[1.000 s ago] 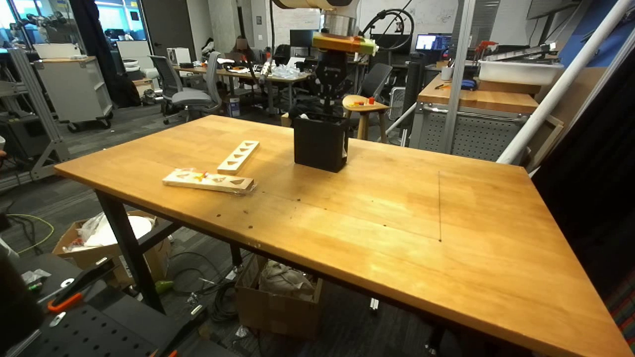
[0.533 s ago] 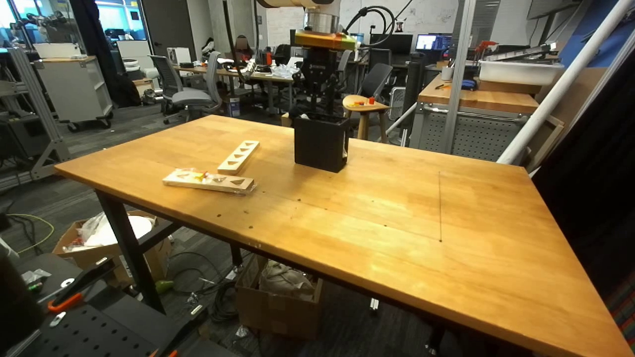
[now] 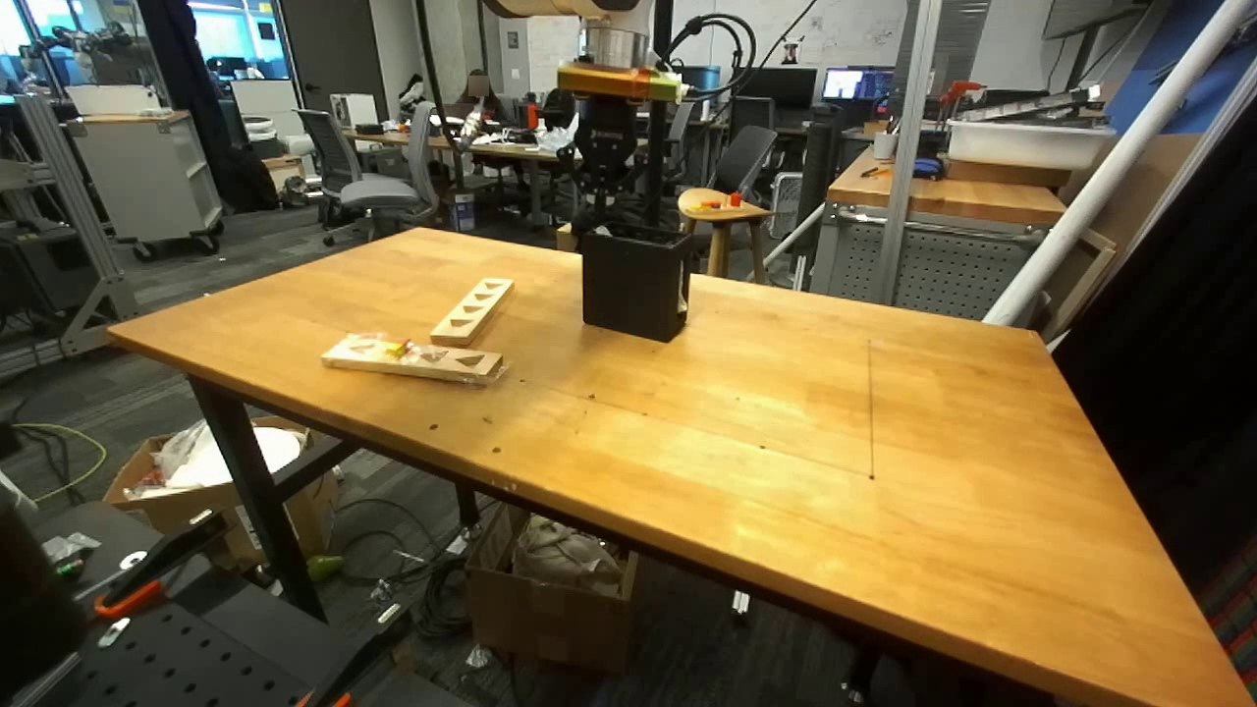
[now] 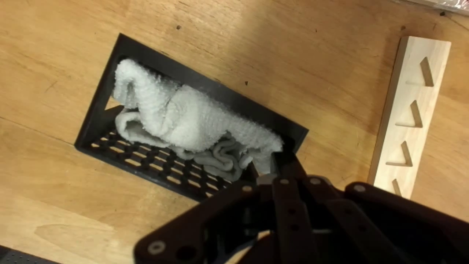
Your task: Put the towel inside the black basket
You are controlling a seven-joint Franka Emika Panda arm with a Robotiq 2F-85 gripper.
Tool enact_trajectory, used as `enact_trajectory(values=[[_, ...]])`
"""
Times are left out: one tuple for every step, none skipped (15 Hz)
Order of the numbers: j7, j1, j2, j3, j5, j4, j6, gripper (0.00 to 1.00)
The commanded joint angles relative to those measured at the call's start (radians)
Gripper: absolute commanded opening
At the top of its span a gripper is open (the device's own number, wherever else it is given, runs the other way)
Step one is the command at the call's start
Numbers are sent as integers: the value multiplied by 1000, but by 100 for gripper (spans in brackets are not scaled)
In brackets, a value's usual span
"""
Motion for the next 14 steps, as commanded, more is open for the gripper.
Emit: enact_trajectory(values=[[16,3,-46,4,-15,-70,40,0],[15,2,-45,5,-15,-74,45,0],[12,1,-44,5,-14,-77,50,0],[9,-1,-44,5,-14,-81,55,0],[8,-2,-44,5,-14,-79,57,0],[5,-3,-44,5,-14,-80,58,0],[3,-5,-42,4,-14,-77,59,0],[1,-6,-41,4,-14,-76,60,0],[-1,-8,-40,4,-14,-74,61,0],[-4,-9,-39,4,-13,-73,61,0],[-7,-11,-38,3,-13,-69,58,0],[-9,-13,-38,3,-13,-68,57,0],[-12,-15,-38,2,-14,-65,55,0],[-13,-17,-39,1,-16,-64,54,0]])
